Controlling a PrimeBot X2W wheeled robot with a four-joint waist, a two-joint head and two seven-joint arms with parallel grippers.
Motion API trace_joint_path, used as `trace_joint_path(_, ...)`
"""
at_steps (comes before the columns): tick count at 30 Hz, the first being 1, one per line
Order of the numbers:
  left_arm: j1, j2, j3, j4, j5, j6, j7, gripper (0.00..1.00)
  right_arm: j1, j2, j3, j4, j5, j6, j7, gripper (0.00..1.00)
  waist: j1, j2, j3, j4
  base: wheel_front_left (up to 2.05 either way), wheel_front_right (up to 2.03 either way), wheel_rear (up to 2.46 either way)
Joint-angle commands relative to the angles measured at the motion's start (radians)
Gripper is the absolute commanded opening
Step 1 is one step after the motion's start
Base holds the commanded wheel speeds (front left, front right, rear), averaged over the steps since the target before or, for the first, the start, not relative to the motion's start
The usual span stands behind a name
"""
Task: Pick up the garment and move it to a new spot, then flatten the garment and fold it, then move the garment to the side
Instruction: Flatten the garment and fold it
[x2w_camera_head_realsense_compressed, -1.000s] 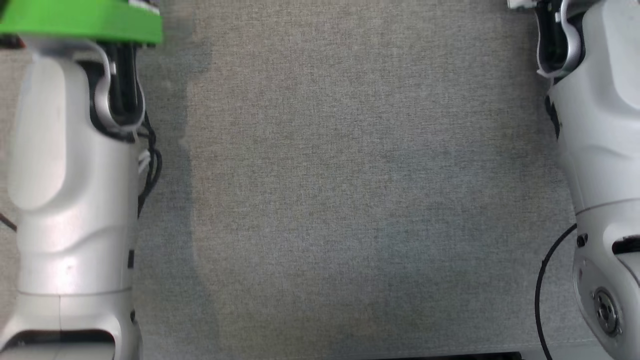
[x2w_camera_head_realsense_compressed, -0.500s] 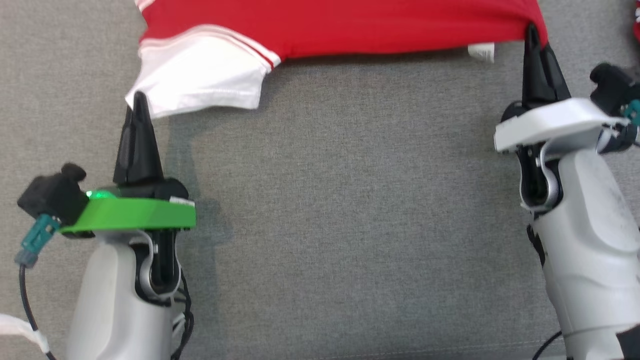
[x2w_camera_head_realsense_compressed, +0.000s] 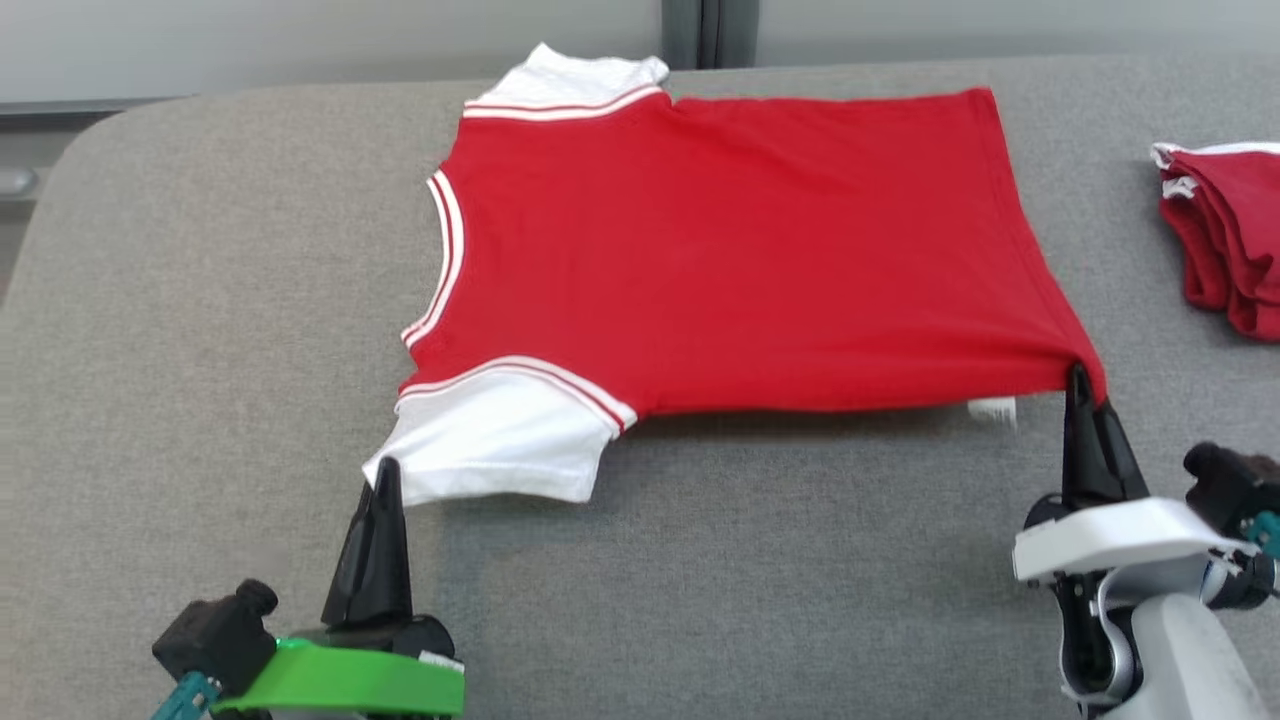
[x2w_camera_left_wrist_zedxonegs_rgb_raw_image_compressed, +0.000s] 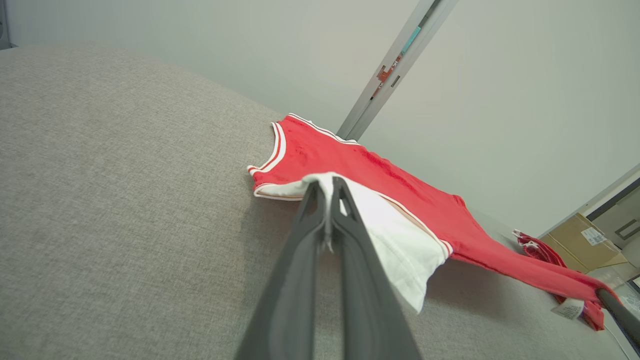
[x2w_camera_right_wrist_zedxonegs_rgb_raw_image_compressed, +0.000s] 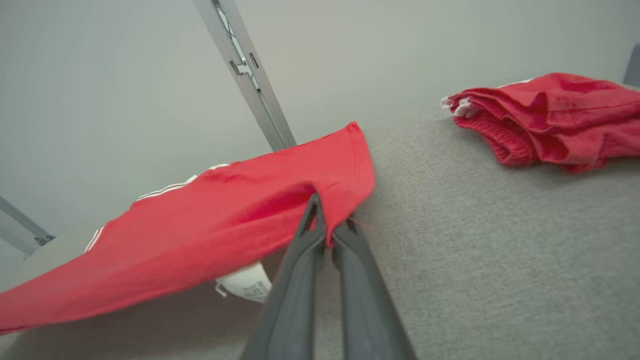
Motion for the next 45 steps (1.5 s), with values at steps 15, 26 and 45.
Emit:
trace_joint_path(15,0.185,0.025,-0.021,-0.120,-0.037,0.057,0.084,0.00,0.227,0.014,-0.009,-0.135,0.027,-0.002,0.086,0.00,0.0001,0.0000,-0.082,0.022,0.00,0.00,0.00)
trace_joint_path(26,0.041,0.014,-0.050,0.010,-0.053,0.028,0.070,0.00,0.152,0.015,0.018,0.053,0.075,-0.001,0.082,0.00,0.0001,0.0000,-0.085,0.009,0.00,0.00,0.00)
trace_joint_path(45,-0.500,0.008,-0.109,0.471,0.020,-0.029,-0.004,0.00,-0.051,0.009,0.041,0.163,0.093,-0.001,0.058,0.00,0.0001,0.0000,0.033,-0.035,0.00,0.00,0.00)
